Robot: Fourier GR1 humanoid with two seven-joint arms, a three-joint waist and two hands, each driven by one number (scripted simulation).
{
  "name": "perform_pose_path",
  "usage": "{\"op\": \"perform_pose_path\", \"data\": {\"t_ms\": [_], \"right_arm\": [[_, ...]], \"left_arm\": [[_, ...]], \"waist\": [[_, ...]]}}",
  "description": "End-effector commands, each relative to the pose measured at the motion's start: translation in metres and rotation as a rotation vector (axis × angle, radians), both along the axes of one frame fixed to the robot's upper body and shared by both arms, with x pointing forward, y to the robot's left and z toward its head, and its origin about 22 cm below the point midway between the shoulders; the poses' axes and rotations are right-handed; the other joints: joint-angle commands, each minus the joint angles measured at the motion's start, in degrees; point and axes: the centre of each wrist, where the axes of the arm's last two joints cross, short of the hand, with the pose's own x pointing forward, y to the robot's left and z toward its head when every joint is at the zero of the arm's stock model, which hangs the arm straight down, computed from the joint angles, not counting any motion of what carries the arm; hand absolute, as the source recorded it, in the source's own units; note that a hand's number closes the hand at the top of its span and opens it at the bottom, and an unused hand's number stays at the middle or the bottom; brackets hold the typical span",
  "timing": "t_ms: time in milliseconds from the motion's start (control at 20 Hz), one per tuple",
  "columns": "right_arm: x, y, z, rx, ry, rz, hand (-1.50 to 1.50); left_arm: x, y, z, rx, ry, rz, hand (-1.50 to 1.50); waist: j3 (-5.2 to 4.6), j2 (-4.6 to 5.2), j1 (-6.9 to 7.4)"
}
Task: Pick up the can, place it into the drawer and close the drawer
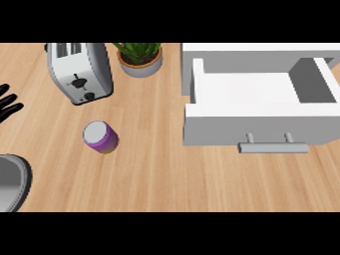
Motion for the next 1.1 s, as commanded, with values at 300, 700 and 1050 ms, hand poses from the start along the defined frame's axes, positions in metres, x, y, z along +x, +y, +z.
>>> {"op": "perform_pose_path", "data": {"t_ms": [300, 700, 1050], "right_arm": [[-0.020, -0.021, -0.012, 0.004, 0.011, -0.011, -1.50], [-0.041, -0.039, -0.002, 0.006, -0.004, 0.005, -1.50], [-0.046, -0.038, -0.002, 0.008, 0.012, 0.006, -1.50]], "left_arm": [[0.027, 0.008, 0.010, -0.117, 0.161, 0.041, -1.50], [0.025, -0.017, -0.007, -0.140, 0.251, 0.016, -1.50], [0.035, -0.037, -0.033, -0.104, 0.263, 0.040, -1.50]], "waist": [[-0.13, 0.20, -0.45], [-0.15, 0.08, -0.11], [-0.16, 0.12, -0.04]]}}
